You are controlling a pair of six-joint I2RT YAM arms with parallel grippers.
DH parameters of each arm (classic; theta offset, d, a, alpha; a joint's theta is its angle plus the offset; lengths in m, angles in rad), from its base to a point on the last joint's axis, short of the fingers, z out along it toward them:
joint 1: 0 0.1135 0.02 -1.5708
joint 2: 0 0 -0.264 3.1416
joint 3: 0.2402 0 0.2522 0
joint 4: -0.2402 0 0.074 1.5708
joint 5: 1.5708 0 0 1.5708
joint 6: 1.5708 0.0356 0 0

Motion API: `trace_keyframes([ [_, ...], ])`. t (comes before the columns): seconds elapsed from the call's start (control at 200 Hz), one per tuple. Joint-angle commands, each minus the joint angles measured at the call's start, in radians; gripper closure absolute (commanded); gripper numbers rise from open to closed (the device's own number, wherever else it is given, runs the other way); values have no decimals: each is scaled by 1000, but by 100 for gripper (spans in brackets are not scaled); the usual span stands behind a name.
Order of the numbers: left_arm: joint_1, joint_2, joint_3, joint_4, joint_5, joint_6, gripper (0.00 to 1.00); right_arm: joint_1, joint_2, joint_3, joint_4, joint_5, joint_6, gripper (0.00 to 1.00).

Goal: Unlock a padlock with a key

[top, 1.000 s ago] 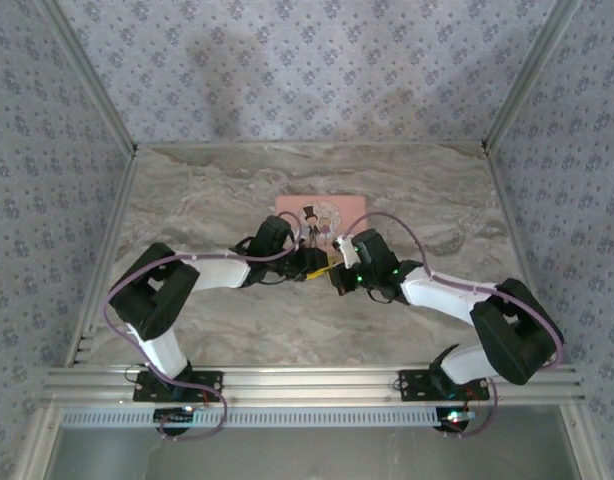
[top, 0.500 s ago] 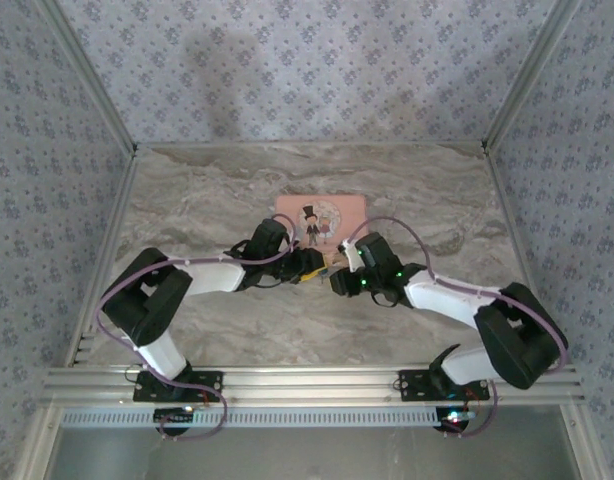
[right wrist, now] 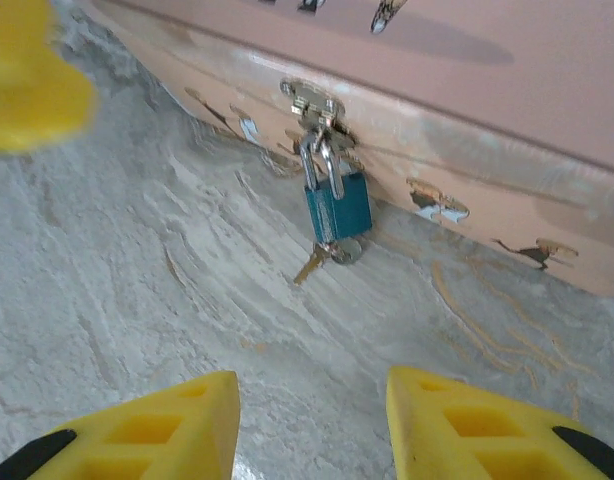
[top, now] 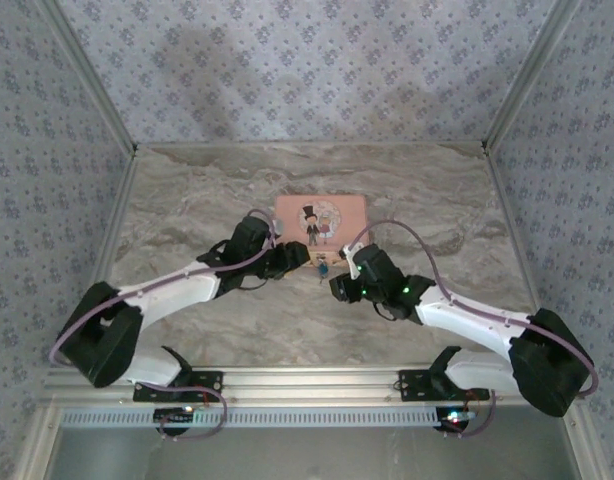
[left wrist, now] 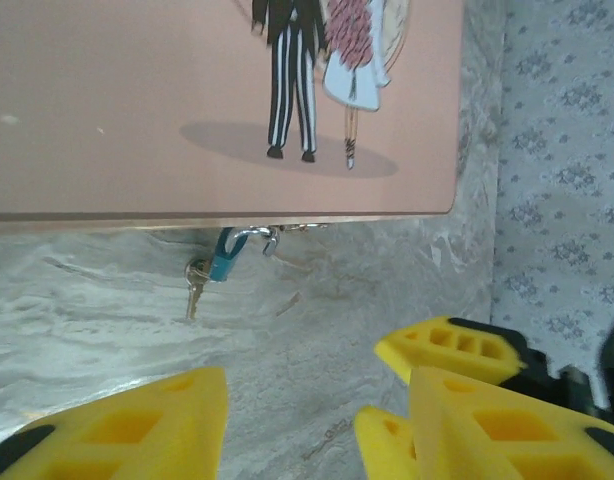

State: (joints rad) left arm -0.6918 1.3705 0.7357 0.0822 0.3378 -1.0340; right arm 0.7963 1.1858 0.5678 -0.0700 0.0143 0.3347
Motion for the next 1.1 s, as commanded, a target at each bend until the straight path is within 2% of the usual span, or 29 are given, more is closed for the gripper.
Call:
trace_keyframes([
  [0.0, 18, -87, -3, -151, -142, 72, 46, 27, 27, -18, 48, 106, 59, 55],
  [0.075, 38, -126, 1, -190, -186, 94, 41, 23, 49, -14, 66, 107, 67, 55],
  [0.195, 82, -132, 8, -198, -182, 113, 40, -14, 98, 30, 51, 93, 66, 57],
  [0.345, 97, -70, 32, -164, -170, 121, 41, -40, 145, 73, 53, 72, 50, 57],
  [0.57, 104, 43, 41, -24, -143, 77, 41, -44, 185, 94, 56, 32, 53, 56],
  [0.795, 111, 112, 99, -36, -161, 103, 42, -4, 243, 101, 75, 102, 43, 51],
  [1.094, 112, 100, 85, -38, -160, 92, 42, 67, 335, 119, 159, 257, 91, 48],
])
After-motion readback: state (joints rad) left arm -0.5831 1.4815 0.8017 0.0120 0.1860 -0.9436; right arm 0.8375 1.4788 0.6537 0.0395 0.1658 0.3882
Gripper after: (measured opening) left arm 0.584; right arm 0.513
